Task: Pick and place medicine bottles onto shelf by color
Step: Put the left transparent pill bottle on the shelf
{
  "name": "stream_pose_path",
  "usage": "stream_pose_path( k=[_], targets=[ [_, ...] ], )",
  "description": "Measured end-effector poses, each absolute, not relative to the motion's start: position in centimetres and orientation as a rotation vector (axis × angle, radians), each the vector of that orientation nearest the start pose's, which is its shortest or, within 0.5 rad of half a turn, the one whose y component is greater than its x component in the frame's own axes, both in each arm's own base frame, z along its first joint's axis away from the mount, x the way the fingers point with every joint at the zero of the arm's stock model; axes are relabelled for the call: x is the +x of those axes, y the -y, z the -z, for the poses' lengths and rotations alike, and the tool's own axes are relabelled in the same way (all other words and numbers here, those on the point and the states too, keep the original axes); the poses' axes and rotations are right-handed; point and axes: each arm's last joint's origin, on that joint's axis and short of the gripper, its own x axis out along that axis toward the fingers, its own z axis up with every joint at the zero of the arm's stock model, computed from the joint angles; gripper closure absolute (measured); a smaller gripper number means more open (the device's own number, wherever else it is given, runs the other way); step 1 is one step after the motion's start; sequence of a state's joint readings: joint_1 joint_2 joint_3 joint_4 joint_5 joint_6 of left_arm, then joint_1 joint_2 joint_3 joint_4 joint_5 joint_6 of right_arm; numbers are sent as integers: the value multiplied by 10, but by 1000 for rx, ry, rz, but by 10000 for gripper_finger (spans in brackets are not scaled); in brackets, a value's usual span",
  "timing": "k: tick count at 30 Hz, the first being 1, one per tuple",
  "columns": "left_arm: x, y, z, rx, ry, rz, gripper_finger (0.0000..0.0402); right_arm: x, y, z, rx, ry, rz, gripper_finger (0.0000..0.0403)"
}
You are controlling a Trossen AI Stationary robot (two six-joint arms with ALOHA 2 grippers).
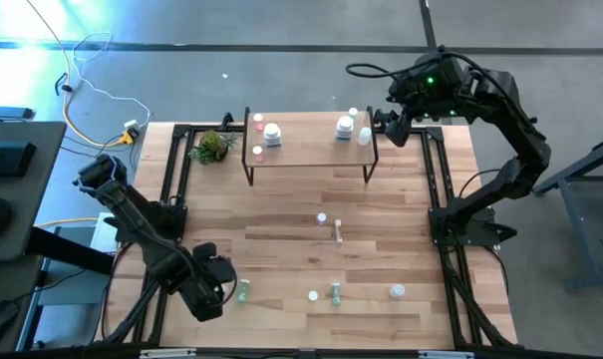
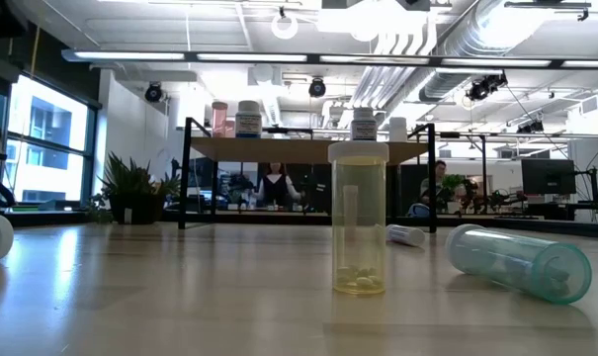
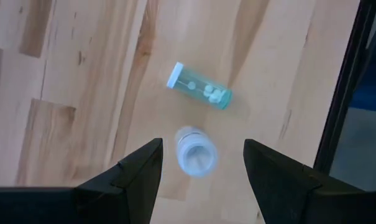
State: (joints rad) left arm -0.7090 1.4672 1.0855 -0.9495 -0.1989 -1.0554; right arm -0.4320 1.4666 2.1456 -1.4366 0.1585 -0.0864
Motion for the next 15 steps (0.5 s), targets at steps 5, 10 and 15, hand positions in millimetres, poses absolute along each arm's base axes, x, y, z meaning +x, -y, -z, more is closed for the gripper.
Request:
stream_pose_path(
  k=[5,10,15],
  targets=[
    [209,175,-224,-295,-1289,-241,186,193,94,-499,28,-803,526,176],
    [214,181,-208,-286,-1348,-267,186,192,93,-498,30,-817,524,176],
    [217,185,-194,-279,-1399,-299,186,192,93,-498,30,-819,524,176]
  ],
)
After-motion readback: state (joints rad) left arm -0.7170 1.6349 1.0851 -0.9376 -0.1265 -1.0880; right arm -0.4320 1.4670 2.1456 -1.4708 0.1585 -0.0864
